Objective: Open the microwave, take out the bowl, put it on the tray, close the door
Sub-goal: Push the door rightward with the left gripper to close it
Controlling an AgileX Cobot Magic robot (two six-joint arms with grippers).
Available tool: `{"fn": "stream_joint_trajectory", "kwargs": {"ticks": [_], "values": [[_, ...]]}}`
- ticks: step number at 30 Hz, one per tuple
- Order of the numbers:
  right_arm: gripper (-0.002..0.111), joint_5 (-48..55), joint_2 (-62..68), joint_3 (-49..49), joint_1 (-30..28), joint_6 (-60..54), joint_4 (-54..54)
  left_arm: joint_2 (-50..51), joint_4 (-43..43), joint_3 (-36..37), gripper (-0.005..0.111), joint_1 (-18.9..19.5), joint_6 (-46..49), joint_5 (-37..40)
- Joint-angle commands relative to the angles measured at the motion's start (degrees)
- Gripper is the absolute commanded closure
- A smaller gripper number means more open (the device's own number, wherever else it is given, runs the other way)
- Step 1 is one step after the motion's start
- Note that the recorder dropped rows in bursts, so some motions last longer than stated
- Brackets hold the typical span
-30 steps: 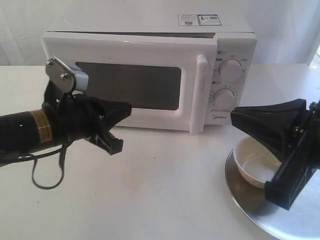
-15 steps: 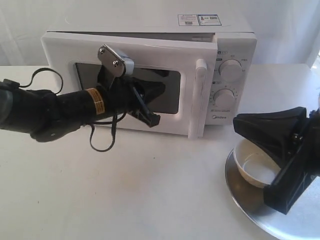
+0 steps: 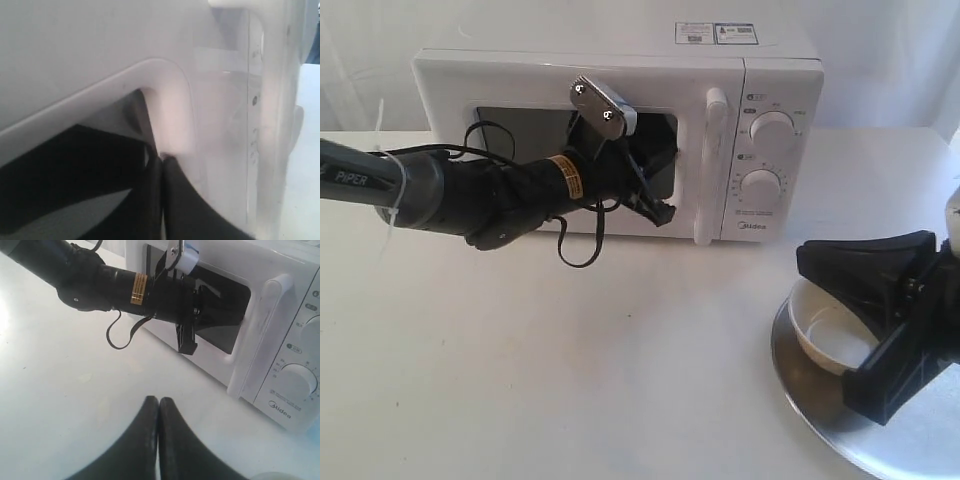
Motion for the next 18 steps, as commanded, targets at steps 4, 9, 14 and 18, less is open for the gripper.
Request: {"fn": "stream_joint_trajectory", "kwargs": {"ticks": [4,9,14,18], "values": [[0.108,-0.14,-0.36,0.43,-0.21,-0.18,0.49,-5.08,13.41,2.47,0.107,0.69,-11.53,-19.28],[0.108,0.1,-0.36,0.48,-0.21,-0.18,0.49,-13.01,21.23,5.65,0.107,0.94,-13.25,-19.28],[0.108,0.1,-0.36,0.57,-0.21,-0.18,0.38,-22.83,20.09,13.65,0.107,4.06,-9.52,-19.28],[0.108,0.1,-0.36,0.57,-0.21,-0.16,0.28,-31.72,10.89,23.14,0.107,8.88,-8.02,-19.28]]}}
